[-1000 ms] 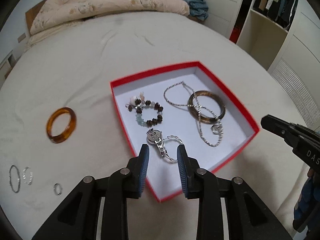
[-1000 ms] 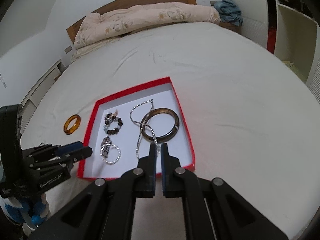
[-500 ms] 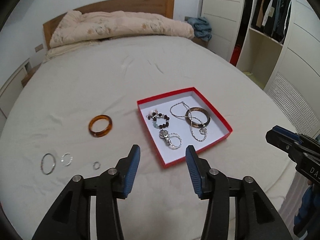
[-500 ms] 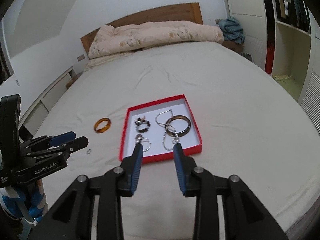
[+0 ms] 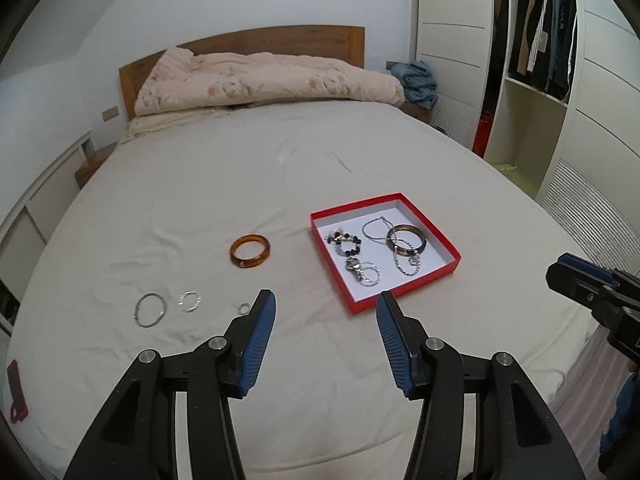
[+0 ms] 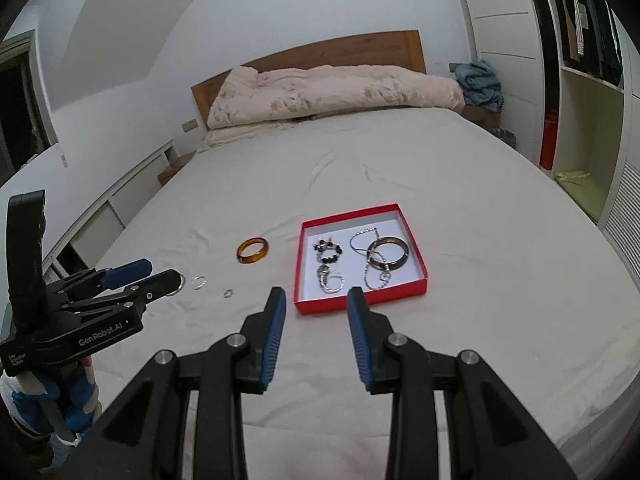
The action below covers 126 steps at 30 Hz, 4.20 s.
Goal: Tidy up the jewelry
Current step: 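Withdraw both tools from the box and move toward the remaining rings, then grasp the small silver ring with the right tool while the left tool grasps the twisted silver bangle, then carry the ring and twisted bangle into the red box and release them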
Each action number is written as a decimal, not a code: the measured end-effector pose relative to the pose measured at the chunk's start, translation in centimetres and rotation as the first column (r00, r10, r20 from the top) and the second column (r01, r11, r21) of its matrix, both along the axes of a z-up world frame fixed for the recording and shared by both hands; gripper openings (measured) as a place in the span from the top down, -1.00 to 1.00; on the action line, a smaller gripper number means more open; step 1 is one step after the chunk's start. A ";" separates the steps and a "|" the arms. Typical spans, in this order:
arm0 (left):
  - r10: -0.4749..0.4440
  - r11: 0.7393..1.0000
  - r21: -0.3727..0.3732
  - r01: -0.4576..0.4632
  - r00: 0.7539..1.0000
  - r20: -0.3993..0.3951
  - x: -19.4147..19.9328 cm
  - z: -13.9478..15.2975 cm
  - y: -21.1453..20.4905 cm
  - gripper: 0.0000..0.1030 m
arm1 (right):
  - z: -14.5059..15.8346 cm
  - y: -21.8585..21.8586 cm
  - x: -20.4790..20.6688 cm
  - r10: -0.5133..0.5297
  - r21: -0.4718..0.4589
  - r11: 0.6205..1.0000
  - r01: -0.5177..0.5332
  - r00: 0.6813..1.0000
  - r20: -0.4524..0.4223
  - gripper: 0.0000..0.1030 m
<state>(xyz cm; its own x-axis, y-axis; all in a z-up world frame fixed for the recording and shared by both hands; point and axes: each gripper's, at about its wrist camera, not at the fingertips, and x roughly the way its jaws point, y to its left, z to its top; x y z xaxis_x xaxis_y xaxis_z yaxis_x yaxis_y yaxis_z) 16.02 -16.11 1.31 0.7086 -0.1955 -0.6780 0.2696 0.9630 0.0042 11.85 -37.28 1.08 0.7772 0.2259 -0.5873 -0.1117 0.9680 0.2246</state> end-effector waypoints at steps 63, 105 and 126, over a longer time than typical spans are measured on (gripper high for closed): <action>0.275 0.959 -0.001 -0.284 0.932 -0.235 11.4 -16.1 18.4 -0.26 | -15.0 17.4 15.1 0.397 0.006 0.911 -0.411 0.877 -0.271 0.41; 0.211 0.977 0.048 -0.206 0.957 -0.198 18.4 -18.0 15.1 0.25 | -16.9 19.8 19.5 0.456 -0.061 0.875 -0.481 0.858 -0.235 0.63; 0.080 0.994 0.080 -0.072 0.992 -0.098 13.3 -10.4 5.8 0.25 | -9.7 8.3 13.8 0.306 -0.062 0.947 -0.314 0.945 -0.111 0.63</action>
